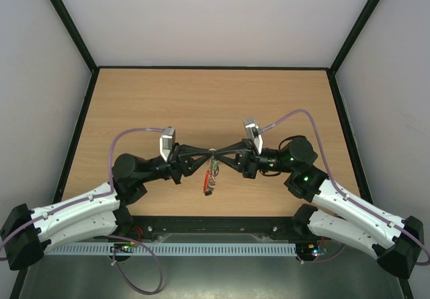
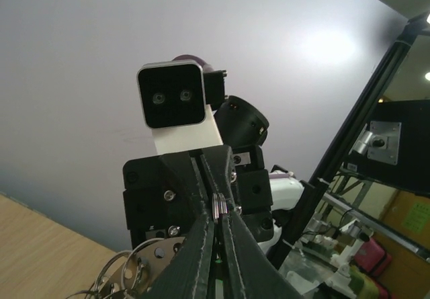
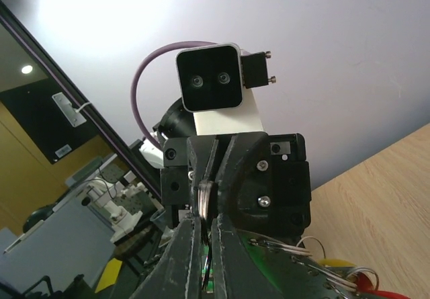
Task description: Remove the keys from the keyring
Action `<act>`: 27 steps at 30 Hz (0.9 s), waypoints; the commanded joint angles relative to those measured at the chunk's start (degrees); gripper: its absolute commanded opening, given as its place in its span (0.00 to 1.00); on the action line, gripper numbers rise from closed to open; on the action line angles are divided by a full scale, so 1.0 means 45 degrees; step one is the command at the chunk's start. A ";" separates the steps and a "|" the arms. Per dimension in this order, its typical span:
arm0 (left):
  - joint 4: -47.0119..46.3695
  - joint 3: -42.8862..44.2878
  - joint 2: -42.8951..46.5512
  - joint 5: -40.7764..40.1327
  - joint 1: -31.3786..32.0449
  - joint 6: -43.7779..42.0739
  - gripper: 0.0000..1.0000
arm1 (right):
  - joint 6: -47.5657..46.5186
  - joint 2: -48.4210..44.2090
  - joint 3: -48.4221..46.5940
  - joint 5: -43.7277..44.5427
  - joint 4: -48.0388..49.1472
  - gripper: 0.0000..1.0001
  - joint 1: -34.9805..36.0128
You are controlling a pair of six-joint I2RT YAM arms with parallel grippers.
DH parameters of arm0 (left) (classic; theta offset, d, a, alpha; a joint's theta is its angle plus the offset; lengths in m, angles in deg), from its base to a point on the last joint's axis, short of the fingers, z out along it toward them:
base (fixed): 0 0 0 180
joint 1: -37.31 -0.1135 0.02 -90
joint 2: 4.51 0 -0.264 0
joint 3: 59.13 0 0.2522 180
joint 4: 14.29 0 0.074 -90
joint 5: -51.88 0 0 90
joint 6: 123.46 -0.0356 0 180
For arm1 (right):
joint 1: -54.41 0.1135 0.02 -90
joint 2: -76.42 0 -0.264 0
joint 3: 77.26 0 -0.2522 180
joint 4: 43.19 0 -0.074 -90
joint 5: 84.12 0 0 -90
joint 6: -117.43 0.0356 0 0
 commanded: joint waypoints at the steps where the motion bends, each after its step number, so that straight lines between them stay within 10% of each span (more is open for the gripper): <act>1: 0.0022 0.0567 0.0144 0.0050 -0.0085 -0.0392 0.26 | -0.0434 -0.0542 -0.0009 0.0337 -0.0224 0.02 0.0073; 5: 0.1419 0.0540 0.0837 -0.0025 -0.0272 -0.0854 0.61 | -0.1021 -0.0852 -0.0331 0.0514 -0.1680 0.02 0.0071; 8: 0.3178 0.0804 0.1496 -0.0079 -0.0574 -0.1439 0.70 | -0.1809 -0.0848 -0.0907 0.0452 -0.3560 0.02 0.0069; 27: 1.0472 0.2678 0.0357 0.1996 -0.0604 -0.5867 0.50 | -0.1104 -0.0277 -0.1120 -0.0120 -0.4648 0.02 0.0056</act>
